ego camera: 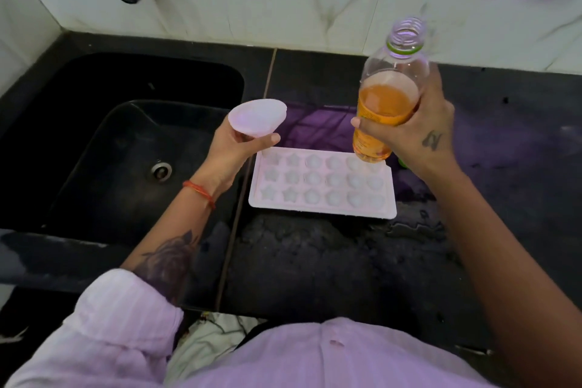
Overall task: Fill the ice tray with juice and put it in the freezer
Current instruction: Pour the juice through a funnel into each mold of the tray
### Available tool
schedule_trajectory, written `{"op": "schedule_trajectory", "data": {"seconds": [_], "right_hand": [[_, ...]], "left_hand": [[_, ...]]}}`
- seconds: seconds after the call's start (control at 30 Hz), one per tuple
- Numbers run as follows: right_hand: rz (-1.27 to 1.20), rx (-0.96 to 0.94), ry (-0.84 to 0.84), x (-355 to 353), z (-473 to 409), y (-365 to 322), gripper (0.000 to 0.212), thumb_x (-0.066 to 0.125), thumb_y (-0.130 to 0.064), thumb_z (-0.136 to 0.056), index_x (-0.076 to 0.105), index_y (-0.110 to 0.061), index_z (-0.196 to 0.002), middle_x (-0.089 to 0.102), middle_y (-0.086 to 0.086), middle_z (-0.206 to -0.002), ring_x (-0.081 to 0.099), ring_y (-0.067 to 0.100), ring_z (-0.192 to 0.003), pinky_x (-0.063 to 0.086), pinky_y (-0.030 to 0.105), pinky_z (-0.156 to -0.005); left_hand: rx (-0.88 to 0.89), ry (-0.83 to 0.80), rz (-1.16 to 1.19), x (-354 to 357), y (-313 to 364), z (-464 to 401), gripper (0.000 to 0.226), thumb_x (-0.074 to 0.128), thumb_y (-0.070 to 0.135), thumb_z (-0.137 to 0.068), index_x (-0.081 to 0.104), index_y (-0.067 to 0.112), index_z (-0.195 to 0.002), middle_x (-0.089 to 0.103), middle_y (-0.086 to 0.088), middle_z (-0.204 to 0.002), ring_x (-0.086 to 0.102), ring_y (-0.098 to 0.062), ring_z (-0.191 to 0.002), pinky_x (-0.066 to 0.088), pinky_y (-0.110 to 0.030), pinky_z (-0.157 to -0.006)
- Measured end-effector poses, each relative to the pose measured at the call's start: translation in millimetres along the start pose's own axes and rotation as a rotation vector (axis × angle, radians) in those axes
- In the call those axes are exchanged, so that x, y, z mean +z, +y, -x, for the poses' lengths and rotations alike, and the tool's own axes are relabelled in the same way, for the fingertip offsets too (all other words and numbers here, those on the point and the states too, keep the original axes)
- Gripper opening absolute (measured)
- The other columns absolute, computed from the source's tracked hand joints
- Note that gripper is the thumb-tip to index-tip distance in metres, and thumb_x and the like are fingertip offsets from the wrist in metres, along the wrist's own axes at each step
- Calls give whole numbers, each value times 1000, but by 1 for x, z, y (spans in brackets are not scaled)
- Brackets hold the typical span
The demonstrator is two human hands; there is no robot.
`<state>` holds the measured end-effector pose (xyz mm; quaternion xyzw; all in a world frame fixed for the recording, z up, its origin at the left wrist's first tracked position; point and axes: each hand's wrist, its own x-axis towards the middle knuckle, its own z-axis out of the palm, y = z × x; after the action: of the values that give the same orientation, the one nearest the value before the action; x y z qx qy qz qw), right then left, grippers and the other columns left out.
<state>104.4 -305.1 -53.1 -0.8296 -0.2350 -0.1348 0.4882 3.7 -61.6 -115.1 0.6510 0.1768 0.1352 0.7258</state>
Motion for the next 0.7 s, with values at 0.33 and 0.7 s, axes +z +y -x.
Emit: {"op": "schedule_trajectory", "data": {"seconds": [0.33,0.7], "right_hand": [[91,-108,-94,0,-3,-12,86,86,-39,-59,45,-10,-129,55,-11,-106,55,8,-90,43,16,-77],[95,-108,-149,10,-4,-11,88,79,-50,-58,44,-12,-129,52,-15,-110,54,7,-90,37,3,-72]], "left_hand": [[119,-66,-193,-7,-23,-11,99,80,-6,-64,26,37,-135,48,3,-126,55,-11,-113,54,-21,-80],[-87,-227,-106,-15,-22,-15,99,70,-16,-68,31,50,-131,67,-7,-109,70,-21,-95,58,-30,-77]]}}
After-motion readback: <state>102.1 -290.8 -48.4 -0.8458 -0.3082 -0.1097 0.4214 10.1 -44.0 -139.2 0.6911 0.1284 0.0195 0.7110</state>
